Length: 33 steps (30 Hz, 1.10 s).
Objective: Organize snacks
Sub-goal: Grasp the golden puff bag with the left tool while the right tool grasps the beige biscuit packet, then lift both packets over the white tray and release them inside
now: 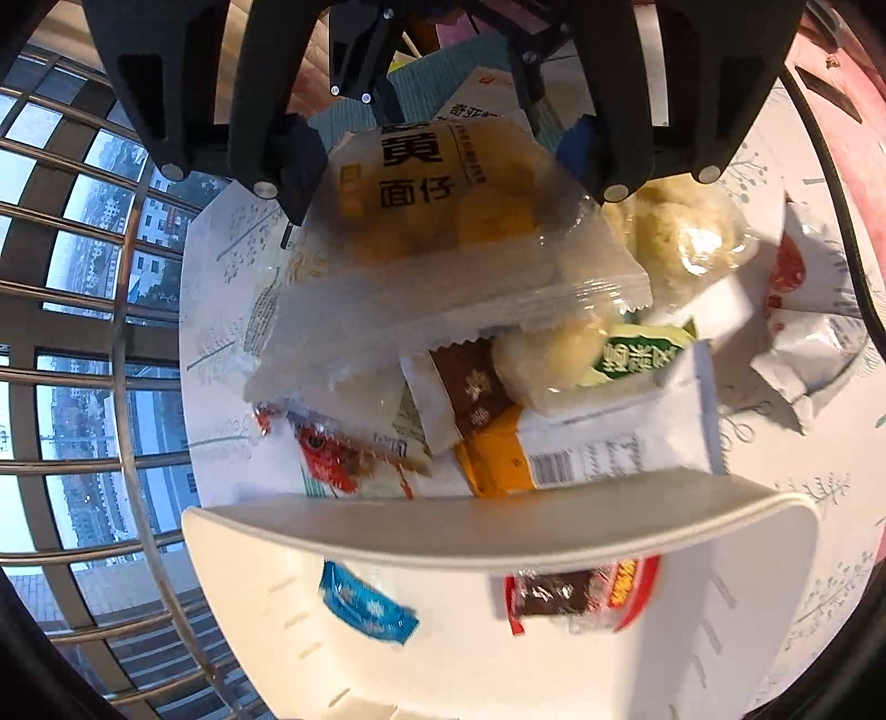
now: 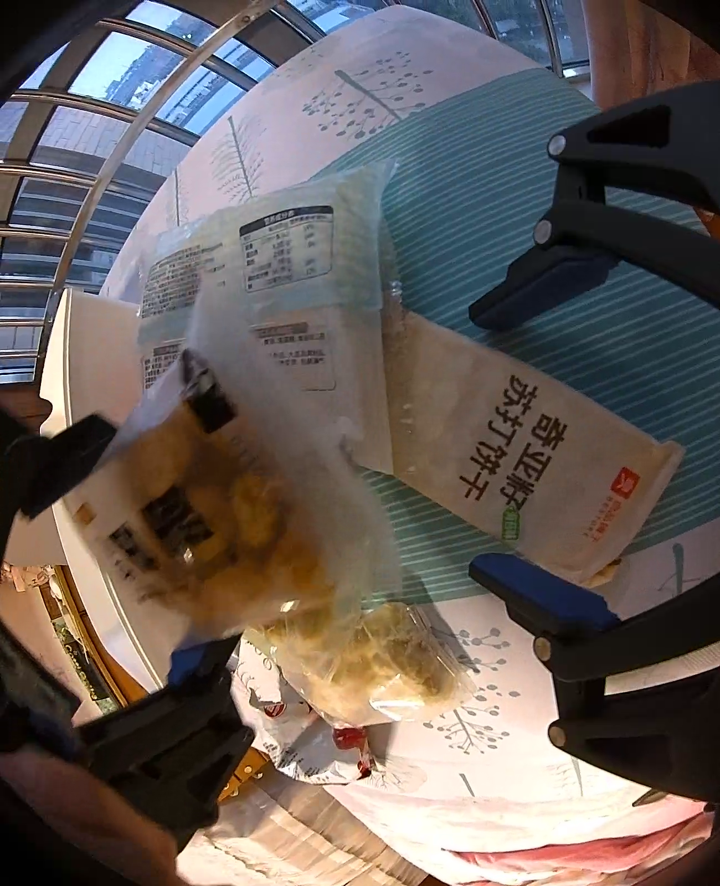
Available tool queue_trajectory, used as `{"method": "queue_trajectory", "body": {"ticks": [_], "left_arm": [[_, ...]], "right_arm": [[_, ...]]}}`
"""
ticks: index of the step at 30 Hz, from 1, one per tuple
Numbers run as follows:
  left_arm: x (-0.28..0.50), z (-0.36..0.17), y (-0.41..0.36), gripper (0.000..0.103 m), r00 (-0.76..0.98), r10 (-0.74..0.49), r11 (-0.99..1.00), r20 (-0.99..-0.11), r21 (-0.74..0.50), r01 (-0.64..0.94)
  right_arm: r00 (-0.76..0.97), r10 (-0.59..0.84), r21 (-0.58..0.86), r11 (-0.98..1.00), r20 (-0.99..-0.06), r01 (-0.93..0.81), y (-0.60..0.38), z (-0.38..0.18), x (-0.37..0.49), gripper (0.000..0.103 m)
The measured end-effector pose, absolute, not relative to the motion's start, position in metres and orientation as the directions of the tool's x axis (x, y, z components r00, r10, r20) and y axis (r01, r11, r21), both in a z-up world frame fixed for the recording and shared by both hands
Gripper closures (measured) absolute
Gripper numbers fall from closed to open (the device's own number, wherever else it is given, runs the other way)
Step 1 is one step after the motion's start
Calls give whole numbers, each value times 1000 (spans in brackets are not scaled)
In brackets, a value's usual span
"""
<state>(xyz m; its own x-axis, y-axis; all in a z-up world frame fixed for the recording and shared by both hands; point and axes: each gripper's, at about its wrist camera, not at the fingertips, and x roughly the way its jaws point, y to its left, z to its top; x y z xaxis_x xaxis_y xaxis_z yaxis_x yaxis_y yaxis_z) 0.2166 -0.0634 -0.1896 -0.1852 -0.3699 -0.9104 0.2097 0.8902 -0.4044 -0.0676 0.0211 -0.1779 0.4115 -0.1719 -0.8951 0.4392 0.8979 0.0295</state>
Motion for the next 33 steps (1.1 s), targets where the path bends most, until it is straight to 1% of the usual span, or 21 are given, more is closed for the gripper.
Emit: {"method": "queue_trajectory", "body": {"ticks": [5, 10, 17, 19, 24, 28, 33], "left_arm": [[222, -180, -52, 39, -170, -391, 886, -904, -420, 197], [225, -171, -43, 39, -171, -408, 878, -897, -437, 197], [225, -160, -35, 39, -173, -422, 869, -890, -451, 202], [224, -155, -33, 39, -176, -424, 867, -888, -454, 205], [223, -140, -26, 39, -171, -439, 855, -882, -468, 223], [222, -128, -16, 39, -164, -457, 845, -874, -484, 227], [222, -119, 0, 39, -164, -495, 831, -853, -520, 195]], "right_arm": [[372, -226, -48, 901, -901, 431, 28, -181, -60, 19], [353, -221, -48, 898, -909, 438, 27, -181, -59, 21], [283, -181, -38, 895, -942, 444, 20, -175, -53, 42], [253, -161, -33, 894, -954, 446, 13, -174, -50, 45], [204, -105, 3, 883, -973, 470, -1, -172, -48, 47], [167, -2, 87, 849, -986, 522, -22, -170, -53, 48], [95, 120, 153, 797, -988, 585, -43, -171, -67, 48]]}}
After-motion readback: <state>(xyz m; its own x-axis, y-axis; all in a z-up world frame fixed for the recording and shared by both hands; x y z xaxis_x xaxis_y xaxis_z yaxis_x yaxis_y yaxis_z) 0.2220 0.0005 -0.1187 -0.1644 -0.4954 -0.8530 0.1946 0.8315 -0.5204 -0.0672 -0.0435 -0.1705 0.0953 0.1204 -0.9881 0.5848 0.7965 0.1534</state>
